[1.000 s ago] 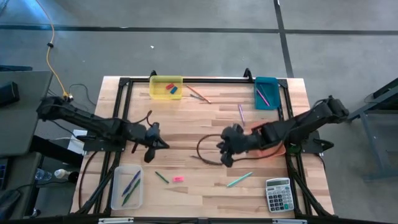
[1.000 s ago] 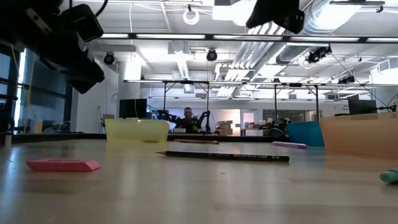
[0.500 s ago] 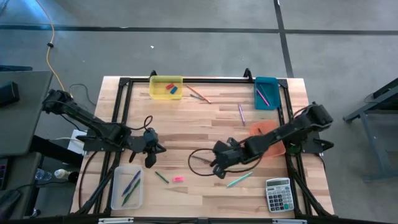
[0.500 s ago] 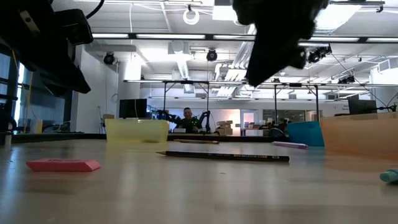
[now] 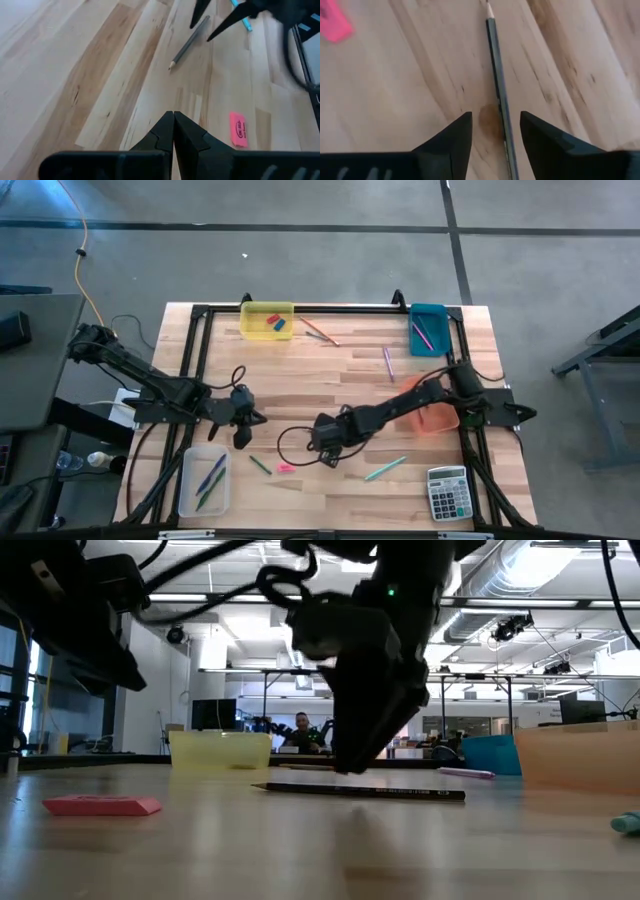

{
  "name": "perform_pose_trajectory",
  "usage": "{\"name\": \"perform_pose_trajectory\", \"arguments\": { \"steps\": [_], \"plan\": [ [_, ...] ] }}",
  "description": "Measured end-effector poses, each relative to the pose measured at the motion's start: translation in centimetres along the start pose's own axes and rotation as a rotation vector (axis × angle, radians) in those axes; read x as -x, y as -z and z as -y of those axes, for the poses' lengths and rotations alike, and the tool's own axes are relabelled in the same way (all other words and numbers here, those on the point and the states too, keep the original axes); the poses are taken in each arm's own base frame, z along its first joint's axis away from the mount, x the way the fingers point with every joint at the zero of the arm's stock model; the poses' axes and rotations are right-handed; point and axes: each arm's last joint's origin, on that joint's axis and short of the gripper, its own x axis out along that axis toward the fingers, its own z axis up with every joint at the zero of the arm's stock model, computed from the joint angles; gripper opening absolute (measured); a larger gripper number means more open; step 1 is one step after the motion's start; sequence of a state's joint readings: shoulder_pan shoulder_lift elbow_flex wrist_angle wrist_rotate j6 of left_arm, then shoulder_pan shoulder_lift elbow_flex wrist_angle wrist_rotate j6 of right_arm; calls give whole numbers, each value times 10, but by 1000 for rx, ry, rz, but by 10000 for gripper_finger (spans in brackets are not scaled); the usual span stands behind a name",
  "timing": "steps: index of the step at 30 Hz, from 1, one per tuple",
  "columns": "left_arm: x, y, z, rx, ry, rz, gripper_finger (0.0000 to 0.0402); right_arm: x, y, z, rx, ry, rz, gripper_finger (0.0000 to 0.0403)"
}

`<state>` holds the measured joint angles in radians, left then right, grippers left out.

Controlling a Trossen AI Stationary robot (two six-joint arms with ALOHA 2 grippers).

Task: Sort crayons/erasers/pens/pencils in bins
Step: Put the black pencil into the blue bin

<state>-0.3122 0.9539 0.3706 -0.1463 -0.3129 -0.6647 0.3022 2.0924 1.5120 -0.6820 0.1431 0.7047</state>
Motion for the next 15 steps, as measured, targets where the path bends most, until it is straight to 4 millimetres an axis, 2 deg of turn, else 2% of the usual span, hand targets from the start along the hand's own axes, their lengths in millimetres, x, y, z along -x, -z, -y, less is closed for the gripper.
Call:
{"name": "perform_pose_trajectory", "arguments": {
  "steps": [8,15],
  "plan": [
    [0,0,1,-12,17,-6,0,-14,-3,14,-32,5,-57,127],
    [0,0,0,-14,10,-10,0,-19,-6,25,-50,-49,-99,75]
  ]
}}
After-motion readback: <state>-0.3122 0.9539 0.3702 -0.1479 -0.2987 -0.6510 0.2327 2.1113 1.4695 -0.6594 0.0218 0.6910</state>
